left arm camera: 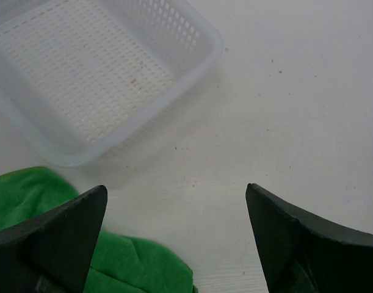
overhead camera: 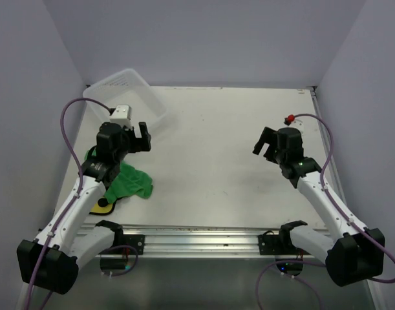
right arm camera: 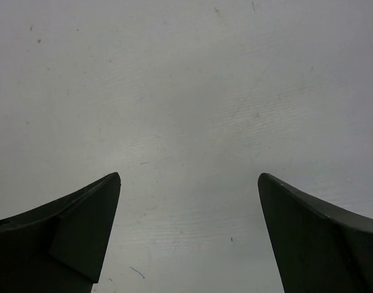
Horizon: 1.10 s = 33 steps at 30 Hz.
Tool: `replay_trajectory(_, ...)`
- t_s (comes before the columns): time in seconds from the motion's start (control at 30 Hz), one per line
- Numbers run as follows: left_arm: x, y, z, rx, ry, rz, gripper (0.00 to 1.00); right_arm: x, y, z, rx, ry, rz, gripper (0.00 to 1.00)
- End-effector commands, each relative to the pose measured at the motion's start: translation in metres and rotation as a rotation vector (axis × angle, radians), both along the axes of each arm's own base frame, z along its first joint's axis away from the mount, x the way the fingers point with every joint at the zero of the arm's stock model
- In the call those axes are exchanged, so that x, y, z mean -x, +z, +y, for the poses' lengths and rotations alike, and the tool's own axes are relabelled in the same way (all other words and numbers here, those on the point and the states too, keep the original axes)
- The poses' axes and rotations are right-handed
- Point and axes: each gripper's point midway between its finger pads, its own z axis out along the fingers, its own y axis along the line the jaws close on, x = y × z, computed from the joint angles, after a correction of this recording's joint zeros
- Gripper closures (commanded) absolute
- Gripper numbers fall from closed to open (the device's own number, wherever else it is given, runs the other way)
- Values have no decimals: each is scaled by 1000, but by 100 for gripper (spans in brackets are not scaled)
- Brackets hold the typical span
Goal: Roll the towels
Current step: Grab a towel with the right arm
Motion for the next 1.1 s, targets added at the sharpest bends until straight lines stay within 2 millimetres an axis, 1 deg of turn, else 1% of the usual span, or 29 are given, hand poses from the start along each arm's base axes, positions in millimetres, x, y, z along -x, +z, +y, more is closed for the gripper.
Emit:
replay_trajectory(0.0, -5, 24, 2, 13, 13, -54, 0, -4, 13, 8, -32, 38, -61, 1)
replay_trajectory(0.03, -4, 24, 1, 12, 5, -57, 0, -2, 13, 18, -66, 88, -66, 1)
replay_trajectory(0.1, -3, 26, 2, 5, 5, -66, 0, -4, 17, 29, -85, 152, -94, 1)
replay_trajectory(0.13, -3, 28, 4, 2, 14, -73, 0, -4, 15, 33, -91, 183, -92, 1)
replay_trajectory(0.17, -2, 29, 6, -1, 21, -78, 0, -5, 18, 43, -117, 232, -106, 1)
replay_trajectory(0.23, -1, 32, 8, -2, 31, -89, 0, -3, 15, 56, -141, 312, -105, 1)
replay_trajectory(0.27, -1, 33, 8, -2, 31, -91, 0, 1, 16, 70, -180, 389, -103, 1)
replay_trajectory(0.33, -1, 35, 11, -4, 44, -98, 0, 0, 21, 83, -233, 438, -124, 1)
replay_trajectory(0.37, 0, 36, 12, -4, 52, -101, 0, -3, 23, 94, -257, 472, -134, 1)
replay_trajectory(0.4, 0, 38, 14, -3, 60, -108, 0, 5, 25, 114, -293, 540, -129, 1)
replay_trajectory(0.43, 0, 38, 17, -9, 76, -109, 0, 5, 31, 127, -303, 577, -137, 1)
replay_trajectory(0.47, 0, 38, 18, -10, 85, -111, 0, 6, 26, 144, -306, 620, -121, 1)
replay_trajectory(0.5, 1, 41, 19, -10, 89, -117, 0, 22, 25, 175, -317, 717, -99, 1)
replay_trajectory(0.53, 2, 42, 22, -15, 104, -120, 0, 23, 32, 194, -333, 765, -116, 1)
replay_trajectory(0.57, 2, 43, 25, -16, 119, -122, 0, 26, 35, 211, -348, 808, -126, 1)
replay_trajectory(0.6, 5, 46, 30, -18, 142, -130, 0, 40, 19, 237, -348, 876, -74, 1)
replay_trajectory(0.63, 6, 50, 40, -25, 206, -142, 0, 42, 26, 254, -350, 915, -88, 1)
replay_trajectory(0.67, 9, 54, 47, -27, 245, -154, 0, 46, 25, 270, -352, 951, -85, 1)
replay_trajectory(0.7, 14, 63, 55, -20, 283, -185, 0, 63, 3, 297, -337, 1022, -17, 1)
replay_trajectory(0.73, 17, 68, 65, -20, 341, -206, 0, 65, 19, 319, -347, 1073, -45, 1)
replay_trajectory(0.77, 20, 69, 69, -20, 361, -219, 0, 73, 12, 335, -331, 1108, -18, 1)
replay_trajectory(0.8, 26, 77, 74, -10, 384, -250, 0, 93, -9, 359, -295, 1173, 33, 1)
replay_trajectory(0.83, 28, 79, 78, -11, 408, -262, 0, 89, 3, 380, -292, 1188, 4, 2)
replay_trajectory(0.9, 34, 86, 83, -5, 425, -289, 1, 100, -9, 403, -257, 1228, 41, 5)
replay_trajectory(0.93, 35, 86, 84, -7, 432, -293, 0, 94, -25, 416, -235, 1218, 93, 6)
replay_trajectory(1.0, 38, 89, 86, -3, 441, -303, 0, 89, -43, 426, -238, 1182, 143, 9)
replay_trajectory(1.03, 38, 89, 86, -2, 441, -303, 0, 85, -56, 436, -244, 1177, 166, 11)
replay_trajectory(1.07, 38, 89, 86, 0, 440, -302, 0, 84, -66, 440, -247, 1169, 190, 12)
